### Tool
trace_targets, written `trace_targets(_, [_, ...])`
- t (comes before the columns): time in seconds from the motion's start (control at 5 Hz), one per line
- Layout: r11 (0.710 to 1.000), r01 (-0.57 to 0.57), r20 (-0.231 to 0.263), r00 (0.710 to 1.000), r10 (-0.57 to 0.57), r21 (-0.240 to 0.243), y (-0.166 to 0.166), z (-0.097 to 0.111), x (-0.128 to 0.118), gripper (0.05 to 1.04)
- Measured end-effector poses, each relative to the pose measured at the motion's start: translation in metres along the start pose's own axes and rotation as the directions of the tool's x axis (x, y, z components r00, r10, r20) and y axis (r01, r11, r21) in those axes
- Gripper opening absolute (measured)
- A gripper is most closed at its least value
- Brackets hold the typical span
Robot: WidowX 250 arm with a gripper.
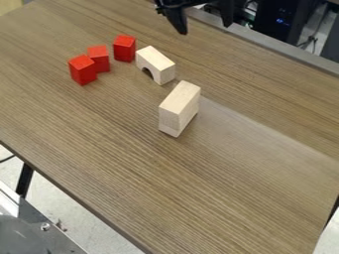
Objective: Put the arch on top of the block
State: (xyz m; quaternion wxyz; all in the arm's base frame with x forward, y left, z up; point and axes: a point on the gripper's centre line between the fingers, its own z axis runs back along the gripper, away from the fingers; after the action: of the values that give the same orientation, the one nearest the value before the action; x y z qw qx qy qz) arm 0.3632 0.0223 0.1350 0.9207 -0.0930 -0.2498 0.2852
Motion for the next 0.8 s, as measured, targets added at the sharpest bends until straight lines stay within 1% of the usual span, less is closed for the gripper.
trace_targets(0.2, [0.968, 0.030, 0.078, 0.996, -0.051, 0.251, 0.004, -0.016, 0.002, 0.999])
trace_targets(0.4, [0.943, 0.047, 0.090, 0.993, -0.081, 0.330, 0.008, -0.022, 0.005, 0.999])
trace_targets(0.6, [0.957, -0.067, 0.076, 0.996, 0.048, 0.282, 0.015, -0.032, 0.005, 0.999])
trace_targets(0.8, [0.944, -0.208, 0.122, 0.976, 0.181, 0.256, 0.030, -0.032, 0.018, 0.999])
